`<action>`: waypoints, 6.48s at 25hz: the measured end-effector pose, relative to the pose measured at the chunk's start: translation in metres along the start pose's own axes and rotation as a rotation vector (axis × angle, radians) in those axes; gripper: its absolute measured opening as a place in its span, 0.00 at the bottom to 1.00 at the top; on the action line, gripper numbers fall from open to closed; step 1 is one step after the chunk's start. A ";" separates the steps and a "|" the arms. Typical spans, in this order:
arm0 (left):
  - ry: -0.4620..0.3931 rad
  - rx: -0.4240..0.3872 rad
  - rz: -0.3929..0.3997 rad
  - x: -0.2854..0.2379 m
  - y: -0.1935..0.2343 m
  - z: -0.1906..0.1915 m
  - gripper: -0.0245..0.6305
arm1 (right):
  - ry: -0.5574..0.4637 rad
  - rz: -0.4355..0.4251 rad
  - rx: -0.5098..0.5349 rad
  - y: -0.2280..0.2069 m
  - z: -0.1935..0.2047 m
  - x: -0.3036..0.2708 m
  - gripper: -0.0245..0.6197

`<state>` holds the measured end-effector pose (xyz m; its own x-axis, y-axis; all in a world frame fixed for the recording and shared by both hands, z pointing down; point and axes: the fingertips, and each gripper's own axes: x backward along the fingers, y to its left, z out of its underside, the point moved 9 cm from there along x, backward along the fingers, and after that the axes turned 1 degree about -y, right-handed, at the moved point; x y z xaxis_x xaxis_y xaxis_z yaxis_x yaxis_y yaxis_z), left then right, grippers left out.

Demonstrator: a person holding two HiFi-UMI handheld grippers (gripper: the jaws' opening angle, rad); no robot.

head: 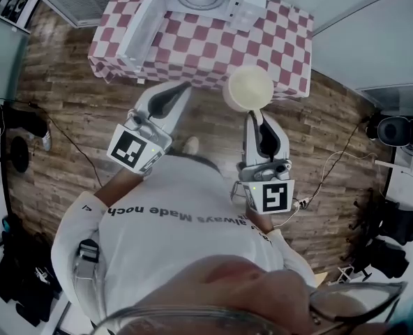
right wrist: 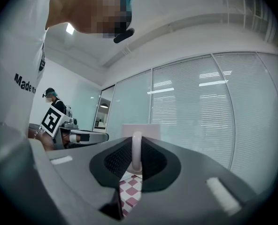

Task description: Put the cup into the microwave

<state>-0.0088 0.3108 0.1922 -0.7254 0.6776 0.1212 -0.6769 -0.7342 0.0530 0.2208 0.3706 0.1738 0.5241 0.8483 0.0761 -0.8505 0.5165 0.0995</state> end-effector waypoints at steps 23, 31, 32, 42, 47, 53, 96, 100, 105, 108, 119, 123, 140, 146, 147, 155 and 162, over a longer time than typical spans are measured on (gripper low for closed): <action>-0.006 0.009 -0.077 -0.078 0.130 0.020 0.04 | -0.005 -0.083 -0.004 -0.061 0.028 -0.152 0.09; -0.016 0.009 -0.082 -0.119 0.225 0.017 0.04 | -0.003 -0.090 0.021 -0.085 0.031 -0.256 0.09; -0.018 0.007 -0.080 -0.124 0.237 0.016 0.04 | -0.005 -0.091 0.022 -0.087 0.031 -0.270 0.09; -0.022 0.018 -0.049 -0.166 0.334 0.021 0.04 | -0.012 -0.068 0.030 -0.103 0.040 -0.369 0.09; -0.025 0.028 -0.032 -0.175 0.355 0.027 0.04 | -0.005 -0.053 0.024 -0.104 0.048 -0.390 0.09; -0.017 0.046 -0.025 -0.183 0.364 0.034 0.04 | 0.015 -0.044 0.011 -0.107 0.059 -0.399 0.09; 0.132 0.119 -0.077 -0.240 0.377 0.237 0.04 | 0.185 -0.074 -0.119 -0.143 0.293 -0.419 0.09; 0.135 0.114 -0.082 -0.241 0.382 0.256 0.04 | 0.191 -0.074 -0.121 -0.142 0.313 -0.425 0.09; 0.141 0.110 -0.090 -0.243 0.394 0.279 0.04 | 0.197 -0.062 -0.121 -0.142 0.341 -0.437 0.09; 0.141 0.102 -0.096 -0.246 0.402 0.293 0.04 | 0.202 -0.055 -0.130 -0.142 0.358 -0.445 0.09; 0.151 0.083 -0.122 -0.263 0.426 0.339 0.04 | 0.215 -0.041 -0.137 -0.152 0.404 -0.473 0.09; 0.158 0.077 -0.128 -0.267 0.434 0.350 0.04 | 0.218 -0.034 -0.140 -0.157 0.418 -0.483 0.09; 0.183 0.031 -0.098 -0.301 0.458 0.377 0.04 | 0.181 0.011 -0.111 -0.172 0.447 -0.536 0.09; 0.189 0.027 -0.103 -0.307 0.466 0.383 0.04 | 0.172 0.015 -0.117 -0.174 0.456 -0.549 0.09; 0.190 0.026 -0.105 -0.307 0.467 0.384 0.04 | 0.170 0.017 -0.118 -0.174 0.457 -0.550 0.09; 0.183 0.018 -0.124 -0.309 0.476 0.388 0.04 | 0.148 0.010 -0.101 -0.175 0.465 -0.564 0.09; 0.190 0.020 -0.132 -0.309 0.480 0.393 0.04 | 0.164 0.007 -0.079 -0.177 0.474 -0.569 0.09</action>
<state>-0.0603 -0.2687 0.5701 -0.6424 0.7625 -0.0766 -0.7663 -0.6380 0.0756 0.0944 -0.2587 0.5831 0.5091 0.8564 -0.0867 -0.8585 0.5124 0.0207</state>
